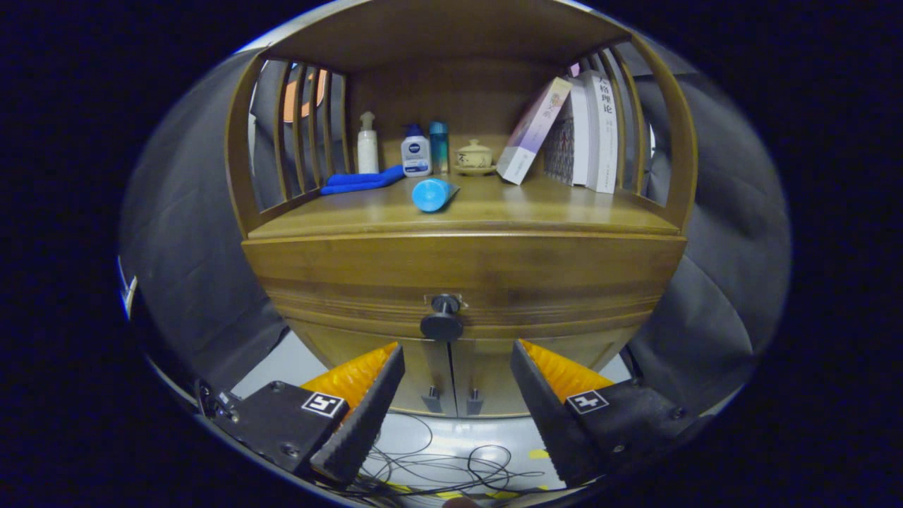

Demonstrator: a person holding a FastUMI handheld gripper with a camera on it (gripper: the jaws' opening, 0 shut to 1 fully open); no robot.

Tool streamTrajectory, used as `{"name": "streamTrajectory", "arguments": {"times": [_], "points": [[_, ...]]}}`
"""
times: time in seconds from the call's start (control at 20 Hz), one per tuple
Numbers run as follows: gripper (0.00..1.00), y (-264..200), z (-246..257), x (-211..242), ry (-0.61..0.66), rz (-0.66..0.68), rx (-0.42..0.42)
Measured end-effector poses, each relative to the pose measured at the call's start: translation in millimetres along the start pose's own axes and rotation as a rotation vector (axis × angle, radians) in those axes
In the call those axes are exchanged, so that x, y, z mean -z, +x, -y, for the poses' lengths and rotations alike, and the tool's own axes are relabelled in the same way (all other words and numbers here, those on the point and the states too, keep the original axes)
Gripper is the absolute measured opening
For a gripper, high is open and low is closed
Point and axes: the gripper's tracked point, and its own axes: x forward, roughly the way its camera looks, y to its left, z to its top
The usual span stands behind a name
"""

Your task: Pull open the drawer, take out the items inside it, and place them on the countertop above the cabinet.

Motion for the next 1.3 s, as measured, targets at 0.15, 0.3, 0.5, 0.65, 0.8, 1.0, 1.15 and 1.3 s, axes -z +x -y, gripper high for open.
{"name": "streamTrajectory", "arguments": {"times": [0.15,0.3,0.5,0.65,0.8,1.0,1.15,1.3], "points": [[0.99,-25.3,-8.0,-12.0,0.011,0.051,-0.028],[1.0,-53.8,-16.2,-25.2,0.001,0.114,-0.059],[0.99,-95.1,-25.0,-36.0,-0.009,0.184,-0.088],[0.99,-135.5,-31.8,-45.3,-0.019,0.266,-0.118],[0.99,-178.8,-36.2,-50.5,-0.035,0.363,-0.142],[0.99,-223.2,-33.0,-45.2,-0.04,0.442,-0.141],[0.99,-244.4,-32.3,-43.9,-0.052,0.494,-0.157],[0.99,-258.5,-35.1,-36.2,-0.054,0.507,-0.179]]}}
